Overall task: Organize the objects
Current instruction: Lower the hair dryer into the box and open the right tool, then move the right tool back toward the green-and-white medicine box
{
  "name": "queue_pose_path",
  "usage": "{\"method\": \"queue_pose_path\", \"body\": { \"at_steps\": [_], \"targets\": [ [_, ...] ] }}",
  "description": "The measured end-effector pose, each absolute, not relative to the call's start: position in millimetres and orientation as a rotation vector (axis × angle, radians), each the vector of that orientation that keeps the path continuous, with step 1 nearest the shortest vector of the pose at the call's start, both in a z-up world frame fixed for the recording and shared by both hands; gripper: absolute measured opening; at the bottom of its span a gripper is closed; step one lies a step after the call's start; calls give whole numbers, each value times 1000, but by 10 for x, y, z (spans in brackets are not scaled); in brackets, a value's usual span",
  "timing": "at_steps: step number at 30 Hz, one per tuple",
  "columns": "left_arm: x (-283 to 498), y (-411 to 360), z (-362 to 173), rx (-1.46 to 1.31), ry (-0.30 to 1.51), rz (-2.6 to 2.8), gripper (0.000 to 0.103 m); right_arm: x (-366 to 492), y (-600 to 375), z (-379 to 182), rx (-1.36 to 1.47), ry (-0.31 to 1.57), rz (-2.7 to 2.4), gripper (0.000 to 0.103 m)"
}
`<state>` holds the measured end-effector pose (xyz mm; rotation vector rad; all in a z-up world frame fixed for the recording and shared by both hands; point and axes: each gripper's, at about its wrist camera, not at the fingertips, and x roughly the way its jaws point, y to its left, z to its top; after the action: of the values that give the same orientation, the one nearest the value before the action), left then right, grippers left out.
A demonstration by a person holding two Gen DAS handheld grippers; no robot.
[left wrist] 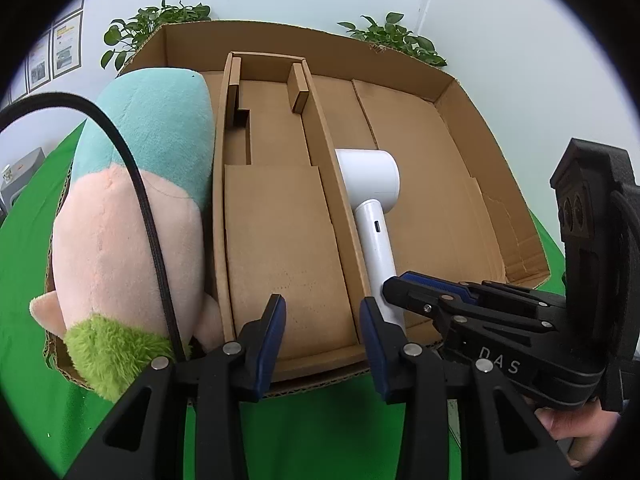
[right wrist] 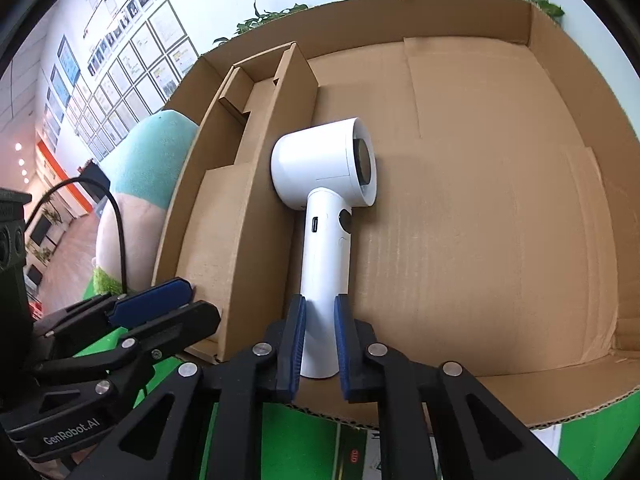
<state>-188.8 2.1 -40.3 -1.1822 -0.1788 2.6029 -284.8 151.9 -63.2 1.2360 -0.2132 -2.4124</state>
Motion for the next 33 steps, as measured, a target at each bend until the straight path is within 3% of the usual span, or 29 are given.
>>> {"method": "queue_pose_path", "body": {
  "at_steps": [6,9,11,12,13,14,16,17,18,19,24,33],
  "targets": [
    [-1863,26,-394,-1172,-183,2616,38,-2818,1561,-629,1258,-223,-2402,13],
    [-1866,41,-366,-1155,-201,2629,38,-2726,1617,-541,1232,-192,-2462,19],
    [-1816,37,-299,-1107,-212,2652,38,-2638,1644,-423,1183,-153,-2530,41],
    [-1770,42,-244,-1068,-209,2671,39,-2546,1667,-329,1122,-114,-2575,60],
    [-1700,52,-174,-1016,-194,2698,40,-2462,1687,-255,1067,-86,-2606,71],
    [-1640,73,-113,-962,-180,2723,44,-2359,1705,-184,1011,-53,-2649,73],
    [-1471,120,30,-824,-121,2811,59,-2157,1781,-85,924,-40,-2711,81],
    [-1382,134,91,-769,-88,2879,77,-2078,1824,-61,897,-61,-2729,84],
    [-1314,116,129,-738,-77,2928,90,-1990,1899,-53,878,-91,-2750,94],
    [-1253,106,160,-710,-86,2961,93,-1915,1967,-63,873,-120,-2767,103],
    [-1141,89,151,-727,-117,2993,93,-1602,2112,-91,857,-55,-2865,103],
    [-820,347,106,-664,101,3018,93,-874,2140,-70,745,28,-2839,103]
  ]
}}
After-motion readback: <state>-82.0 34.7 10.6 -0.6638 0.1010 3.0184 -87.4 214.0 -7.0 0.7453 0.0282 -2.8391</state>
